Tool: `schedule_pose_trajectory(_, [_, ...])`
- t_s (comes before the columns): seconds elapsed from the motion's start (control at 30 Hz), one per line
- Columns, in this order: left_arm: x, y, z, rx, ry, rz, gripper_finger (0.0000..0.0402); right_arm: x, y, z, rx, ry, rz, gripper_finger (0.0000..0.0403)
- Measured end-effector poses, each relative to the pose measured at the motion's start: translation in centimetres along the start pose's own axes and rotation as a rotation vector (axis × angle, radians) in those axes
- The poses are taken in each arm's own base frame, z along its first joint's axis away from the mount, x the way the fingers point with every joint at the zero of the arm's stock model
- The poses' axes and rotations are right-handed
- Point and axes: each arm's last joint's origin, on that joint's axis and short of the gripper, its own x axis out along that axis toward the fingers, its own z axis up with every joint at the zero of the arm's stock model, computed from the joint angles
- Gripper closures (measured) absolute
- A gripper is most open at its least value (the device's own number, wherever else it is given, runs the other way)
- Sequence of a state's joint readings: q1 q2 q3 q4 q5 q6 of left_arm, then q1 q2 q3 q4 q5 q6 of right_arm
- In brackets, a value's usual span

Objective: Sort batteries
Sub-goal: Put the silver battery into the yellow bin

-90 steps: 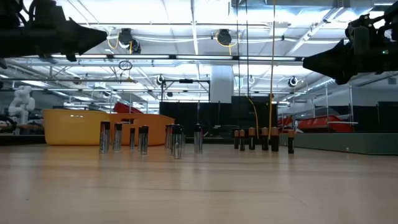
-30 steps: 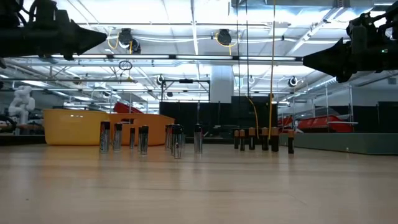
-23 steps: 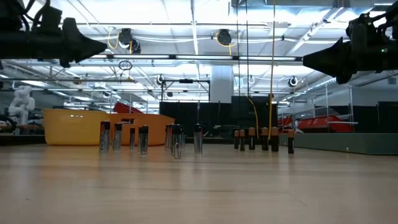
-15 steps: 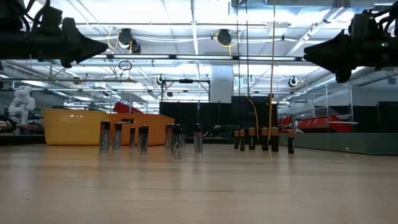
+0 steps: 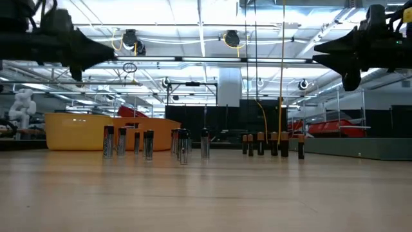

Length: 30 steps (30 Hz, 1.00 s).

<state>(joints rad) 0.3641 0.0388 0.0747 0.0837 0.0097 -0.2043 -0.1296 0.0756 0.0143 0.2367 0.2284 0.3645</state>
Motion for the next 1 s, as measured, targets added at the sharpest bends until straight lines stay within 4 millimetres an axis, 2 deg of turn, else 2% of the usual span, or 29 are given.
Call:
schedule_pose_trajectory(0.13, [0.4,-0.3,0.1,0.018,0.085,-0.068,0.029,0.5,-0.1,-0.5,-0.042,0.068,-0.022,0.0281])
schedule_pose_trajectory(0.37, [1.8,-0.9,1.1,0.031,0.199,-0.116,0.0226,1.7,0.7,-0.6,-0.083,0.133,-0.021,0.0263])
schedule_pose_trajectory(0.5, [2.6,-1.8,2.0,0.04,0.33,-0.136,0.0222,2.3,1.2,-1.5,-0.12,0.154,-0.085,0.026])
schedule_pose_trajectory(0.6, [3.2,-2.8,3.0,0.077,0.366,-0.143,0.0222,2.6,1.7,-2.0,-0.164,0.158,-0.126,0.026])
schedule_pose_trajectory(0.7, [3.7,-3.7,3.5,0.098,0.408,-0.155,0.0222,3.2,2.7,-1.6,-0.202,0.164,-0.148,0.026])
schedule_pose_trajectory(0.87, [4.4,-5.4,1.6,0.114,0.575,-0.144,0.0222,4.9,5.0,-0.6,-0.288,0.18,-0.17,0.0259])
schedule_pose_trajectory(1.0, [4.6,-7.2,-0.1,0.123,0.669,-0.168,0.0222,6.6,6.5,-0.7,-0.357,0.209,-0.189,0.0259])
